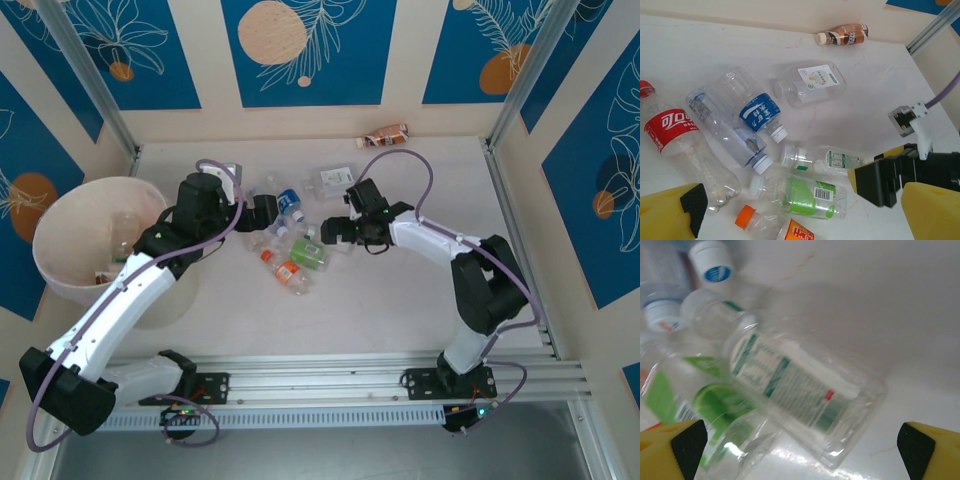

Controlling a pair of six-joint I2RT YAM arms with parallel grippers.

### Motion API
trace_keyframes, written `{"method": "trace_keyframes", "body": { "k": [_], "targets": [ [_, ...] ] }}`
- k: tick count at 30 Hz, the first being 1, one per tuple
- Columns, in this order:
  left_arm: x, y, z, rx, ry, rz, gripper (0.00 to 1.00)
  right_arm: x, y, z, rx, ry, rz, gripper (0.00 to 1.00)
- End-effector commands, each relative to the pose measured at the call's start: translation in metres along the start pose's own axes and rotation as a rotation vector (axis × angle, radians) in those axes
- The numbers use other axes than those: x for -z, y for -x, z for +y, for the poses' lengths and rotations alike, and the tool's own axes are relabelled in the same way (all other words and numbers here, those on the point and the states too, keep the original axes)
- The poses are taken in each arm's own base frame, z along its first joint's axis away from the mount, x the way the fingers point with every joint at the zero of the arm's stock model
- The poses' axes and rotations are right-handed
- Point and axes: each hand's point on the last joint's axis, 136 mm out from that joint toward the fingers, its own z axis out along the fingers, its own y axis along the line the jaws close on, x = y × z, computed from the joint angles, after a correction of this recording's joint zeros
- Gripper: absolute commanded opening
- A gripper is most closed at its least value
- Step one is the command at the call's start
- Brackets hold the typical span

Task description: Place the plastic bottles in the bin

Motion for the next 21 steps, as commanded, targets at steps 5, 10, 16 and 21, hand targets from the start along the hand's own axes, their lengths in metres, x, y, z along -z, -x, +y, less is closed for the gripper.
{"method": "trace_keyframes", "body": {
  "k": [5,10,16,21],
  "targets": [
    [-0.006,-0.002,0.005,0.007,0.029,-0.003,1.0,0.026,0.01,0.007,-0.44,0.059,-0.026,1.0],
    [-0.008,-0.003,0.008,-0.004,0.05,0.001,1.0,0.023,0.005,0.046,-0.58,0.3,0.053,1.0],
    [-0.01,-0.008,0.012,-0.013,0.069,0.022,1.0,-0.004,-0.011,0.067,-0.651,0.382,0.144,1.0],
    [-0.007,-0.008,0.015,-0.022,0.086,0.018,1.0,-0.022,-0.004,0.055,-0.662,0.331,0.124,1.0]
  ]
}}
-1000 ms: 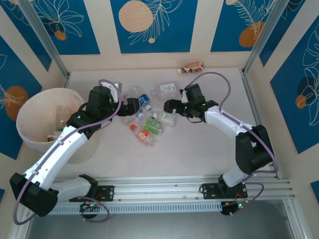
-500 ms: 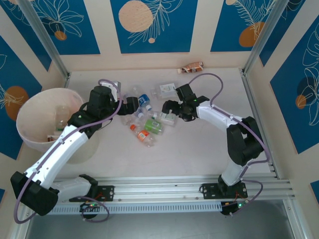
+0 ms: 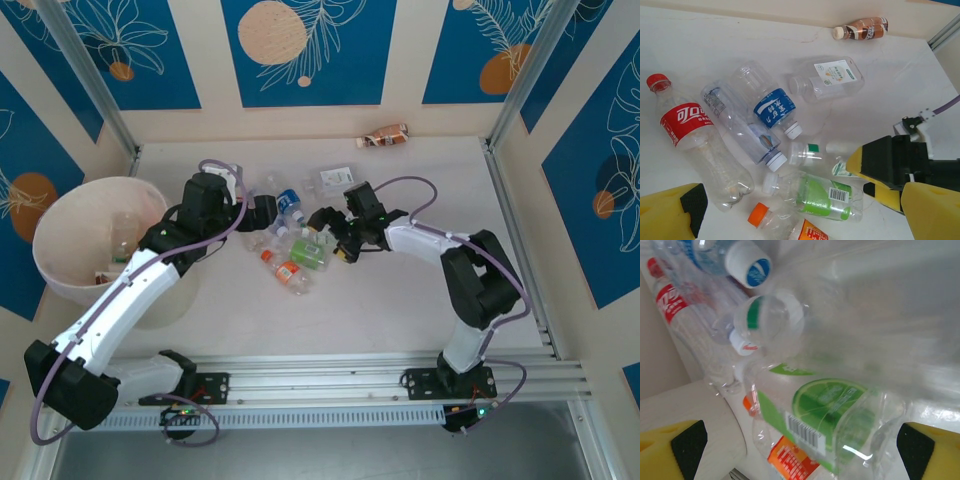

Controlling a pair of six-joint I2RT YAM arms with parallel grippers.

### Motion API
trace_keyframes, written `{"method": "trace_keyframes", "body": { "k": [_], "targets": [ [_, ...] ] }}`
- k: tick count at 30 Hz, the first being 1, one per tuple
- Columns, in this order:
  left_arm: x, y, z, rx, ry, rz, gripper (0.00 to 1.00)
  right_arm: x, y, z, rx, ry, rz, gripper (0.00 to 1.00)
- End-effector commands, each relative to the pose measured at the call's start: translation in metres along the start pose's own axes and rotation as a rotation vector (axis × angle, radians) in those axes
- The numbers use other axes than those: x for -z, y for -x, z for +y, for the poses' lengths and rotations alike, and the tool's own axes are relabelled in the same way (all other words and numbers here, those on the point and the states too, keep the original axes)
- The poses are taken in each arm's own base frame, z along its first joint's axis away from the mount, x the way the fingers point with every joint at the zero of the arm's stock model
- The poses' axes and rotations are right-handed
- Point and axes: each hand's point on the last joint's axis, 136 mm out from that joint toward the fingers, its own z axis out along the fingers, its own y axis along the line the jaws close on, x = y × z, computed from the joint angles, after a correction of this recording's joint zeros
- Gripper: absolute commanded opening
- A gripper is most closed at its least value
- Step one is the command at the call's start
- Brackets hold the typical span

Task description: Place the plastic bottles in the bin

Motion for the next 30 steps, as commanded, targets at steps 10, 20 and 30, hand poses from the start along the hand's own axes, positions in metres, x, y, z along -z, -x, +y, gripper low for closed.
{"method": "trace_keyframes", "body": {
  "k": [10,20,30],
  "targets": [
    [0.0,-0.005,0.004,-0.012,0.026,0.008,1.0,-0.007,0.092,-0.003,-0.021,-0.05,-0.186,0.99],
    [-0.004,-0.01,0.009,-0.017,0.046,0.018,1.0,-0.048,0.108,-0.03,0.043,-0.247,-0.174,0.99],
    [-0.012,-0.013,0.008,-0.033,0.044,0.039,1.0,-0.053,0.121,-0.051,0.227,-0.499,-0.165,0.78]
  ]
}}
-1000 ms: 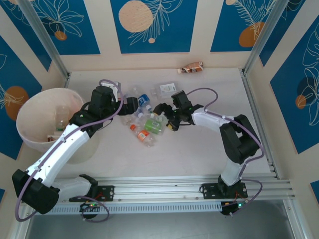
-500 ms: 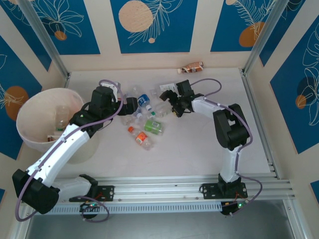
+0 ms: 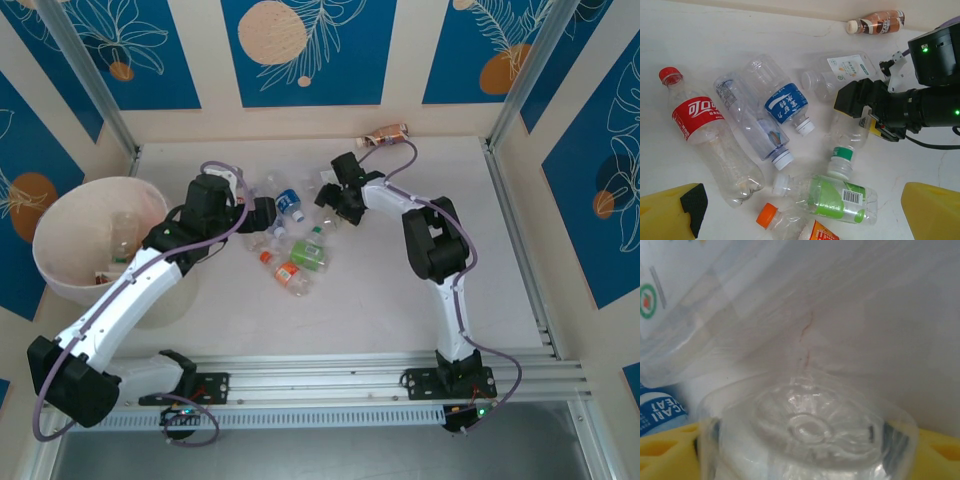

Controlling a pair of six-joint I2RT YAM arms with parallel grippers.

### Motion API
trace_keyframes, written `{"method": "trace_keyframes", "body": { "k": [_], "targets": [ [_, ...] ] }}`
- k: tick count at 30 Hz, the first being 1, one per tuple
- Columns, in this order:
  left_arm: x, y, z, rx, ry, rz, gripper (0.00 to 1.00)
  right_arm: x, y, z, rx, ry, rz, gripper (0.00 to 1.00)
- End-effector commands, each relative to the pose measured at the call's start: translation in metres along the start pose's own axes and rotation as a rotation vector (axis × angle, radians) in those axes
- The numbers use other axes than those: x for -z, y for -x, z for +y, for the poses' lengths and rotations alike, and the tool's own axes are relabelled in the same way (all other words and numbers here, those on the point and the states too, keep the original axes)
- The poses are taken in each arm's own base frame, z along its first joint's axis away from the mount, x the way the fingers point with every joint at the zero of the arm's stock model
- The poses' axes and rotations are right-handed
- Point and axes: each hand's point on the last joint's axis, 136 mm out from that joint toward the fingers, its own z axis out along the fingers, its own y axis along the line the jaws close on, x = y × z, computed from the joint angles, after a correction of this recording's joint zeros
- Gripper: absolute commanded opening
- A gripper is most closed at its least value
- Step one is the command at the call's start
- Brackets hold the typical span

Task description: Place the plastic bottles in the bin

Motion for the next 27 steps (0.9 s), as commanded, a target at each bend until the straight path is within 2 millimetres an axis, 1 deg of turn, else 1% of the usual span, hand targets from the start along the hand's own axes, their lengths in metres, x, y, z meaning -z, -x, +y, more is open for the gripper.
{"method": "trace_keyframes", "body": {
  "k": [1,4,7,9,10,11,14,16,20,24,27],
  "targets": [
    [-0.005,-0.005,-0.002,-0.031,-0.005,0.019,1.0,-0.008,-0.011,-0.033,0.062,-0.143,0.039,0.74],
    [-0.007,-0.006,-0.005,-0.038,-0.022,0.023,1.0,-0.004,0.0,-0.029,0.088,-0.135,0.031,0.69],
    [-0.007,-0.006,-0.007,-0.038,-0.03,0.023,1.0,0.007,0.015,-0.026,0.089,-0.092,-0.012,0.61],
    [-0.007,-0.007,-0.008,-0.041,-0.037,0.025,1.0,0.019,0.024,-0.022,0.071,-0.02,-0.043,0.56],
    [-0.008,-0.008,-0.008,-0.042,-0.043,0.026,1.0,0.027,0.031,-0.019,0.058,0.027,-0.07,0.53],
    [-0.008,-0.008,-0.01,-0.045,-0.05,0.027,1.0,0.035,0.033,-0.018,0.051,0.074,-0.084,0.49],
    [-0.009,-0.01,-0.016,-0.042,-0.091,0.021,1.0,0.067,0.046,-0.016,0.022,0.191,-0.155,0.47],
    [-0.01,-0.01,-0.024,-0.044,-0.14,0.016,1.0,0.09,0.048,-0.017,0.023,0.26,-0.2,0.47],
    [-0.009,-0.01,-0.049,-0.053,-0.293,0.009,1.0,0.133,0.045,-0.014,0.049,0.395,-0.262,0.46],
    [-0.006,-0.011,-0.071,-0.058,-0.422,0.013,1.0,0.164,0.03,-0.007,0.089,0.499,-0.298,0.46],
    [0.0,-0.011,-0.087,-0.067,-0.522,0.008,1.0,0.187,0.02,0.002,0.11,0.582,-0.329,0.46]
  ]
}}
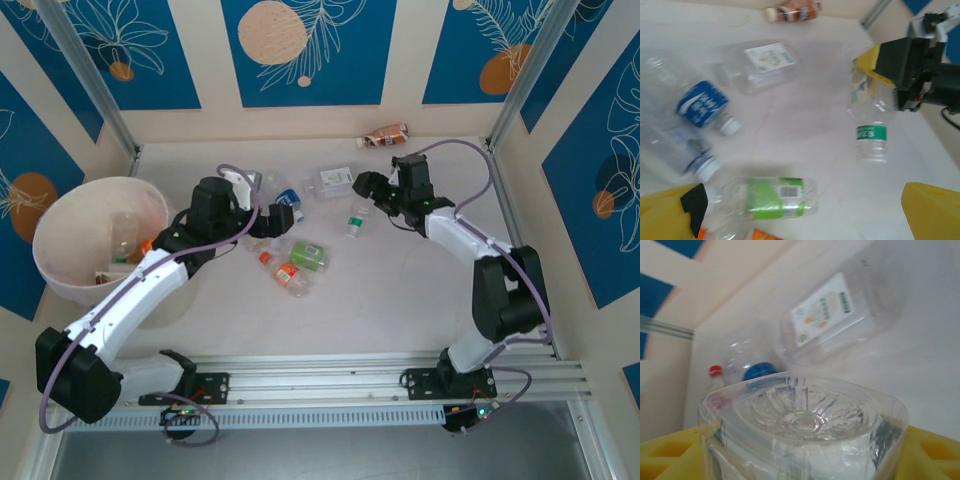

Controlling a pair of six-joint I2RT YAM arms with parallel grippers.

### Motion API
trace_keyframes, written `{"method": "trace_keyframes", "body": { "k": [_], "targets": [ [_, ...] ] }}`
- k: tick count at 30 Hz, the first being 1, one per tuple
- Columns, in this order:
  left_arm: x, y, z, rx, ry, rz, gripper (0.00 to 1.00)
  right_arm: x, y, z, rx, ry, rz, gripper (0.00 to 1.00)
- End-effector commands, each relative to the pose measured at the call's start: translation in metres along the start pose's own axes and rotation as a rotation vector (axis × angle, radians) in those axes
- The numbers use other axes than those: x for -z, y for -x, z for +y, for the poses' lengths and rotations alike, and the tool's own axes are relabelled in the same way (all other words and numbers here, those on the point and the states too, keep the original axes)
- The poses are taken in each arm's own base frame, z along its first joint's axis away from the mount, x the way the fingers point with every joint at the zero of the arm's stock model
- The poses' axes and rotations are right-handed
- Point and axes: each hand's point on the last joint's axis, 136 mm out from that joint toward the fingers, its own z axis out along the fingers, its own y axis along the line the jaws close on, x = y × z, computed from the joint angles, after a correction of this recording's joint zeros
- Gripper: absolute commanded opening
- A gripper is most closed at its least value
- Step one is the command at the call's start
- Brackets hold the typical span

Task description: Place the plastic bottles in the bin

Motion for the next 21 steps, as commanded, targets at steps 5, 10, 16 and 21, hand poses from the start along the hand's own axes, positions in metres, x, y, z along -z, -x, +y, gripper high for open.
{"method": "trace_keyframes", "body": {
  "k": [5,10,16,21],
  "targets": [
    [-0.002,0.002,-0.051,-0.036,-0.291,-0.014,1.0,0.038,-0.005,0.066,0.095,0.257,-0.063,0.46],
    [-0.007,0.0,-0.066,-0.033,-0.368,0.012,1.0,0.05,-0.015,0.104,0.14,0.341,-0.068,0.46],
    [-0.016,-0.004,-0.083,-0.042,-0.442,0.042,1.0,0.055,-0.025,0.142,0.103,0.461,-0.048,0.46],
    [-0.037,-0.003,-0.072,-0.019,-0.363,0.042,1.0,0.058,-0.038,0.171,0.115,0.555,-0.002,0.46]
  ]
}}
